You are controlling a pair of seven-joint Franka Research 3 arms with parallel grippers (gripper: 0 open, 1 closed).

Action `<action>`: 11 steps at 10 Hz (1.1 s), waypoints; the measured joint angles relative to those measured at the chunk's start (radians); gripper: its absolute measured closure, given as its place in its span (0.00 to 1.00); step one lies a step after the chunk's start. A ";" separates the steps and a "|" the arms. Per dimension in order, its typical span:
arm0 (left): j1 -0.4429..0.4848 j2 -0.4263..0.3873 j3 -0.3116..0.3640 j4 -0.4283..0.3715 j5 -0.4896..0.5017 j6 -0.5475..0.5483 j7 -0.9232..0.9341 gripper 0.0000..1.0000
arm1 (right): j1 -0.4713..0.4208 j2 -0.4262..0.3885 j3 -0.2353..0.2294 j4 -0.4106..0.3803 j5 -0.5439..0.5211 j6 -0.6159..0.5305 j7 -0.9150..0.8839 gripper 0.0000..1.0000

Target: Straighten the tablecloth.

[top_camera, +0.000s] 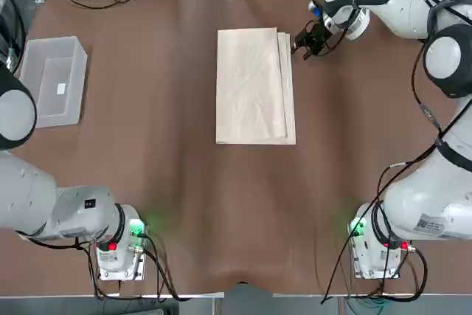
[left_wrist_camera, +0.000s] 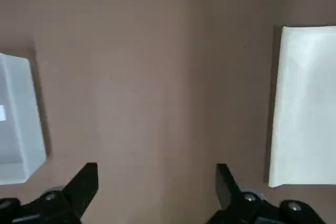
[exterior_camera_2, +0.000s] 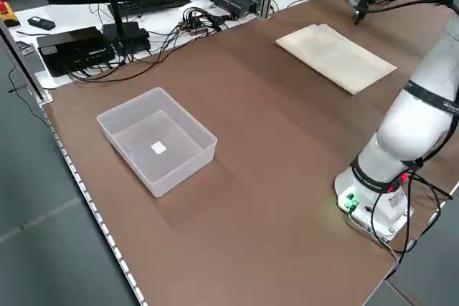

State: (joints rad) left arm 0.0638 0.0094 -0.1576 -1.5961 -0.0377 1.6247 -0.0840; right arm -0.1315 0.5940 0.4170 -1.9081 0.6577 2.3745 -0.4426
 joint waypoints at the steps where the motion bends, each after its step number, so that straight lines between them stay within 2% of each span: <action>1: -0.015 -0.029 0.030 -0.022 -0.001 -0.001 0.012 0.01 | 0.000 0.018 0.001 -0.005 0.022 0.015 -0.031 0.00; 4: -0.052 -0.061 0.081 -0.058 -0.001 -0.001 0.014 0.01 | 0.017 0.043 0.006 -0.040 0.113 0.082 -0.046 0.00; 7: -0.052 -0.061 0.091 -0.060 -0.001 0.018 0.014 0.01 | 0.039 0.068 0.007 -0.049 0.185 0.101 -0.050 0.00; 11: -0.053 -0.061 0.086 -0.063 0.005 0.021 0.025 0.01 | 0.063 0.077 0.007 -0.051 0.229 0.106 -0.050 0.00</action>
State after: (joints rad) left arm 0.0112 -0.0512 -0.0716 -1.6590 -0.0331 1.6458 -0.0587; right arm -0.0687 0.6713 0.4244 -1.9591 0.8868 2.4800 -0.4925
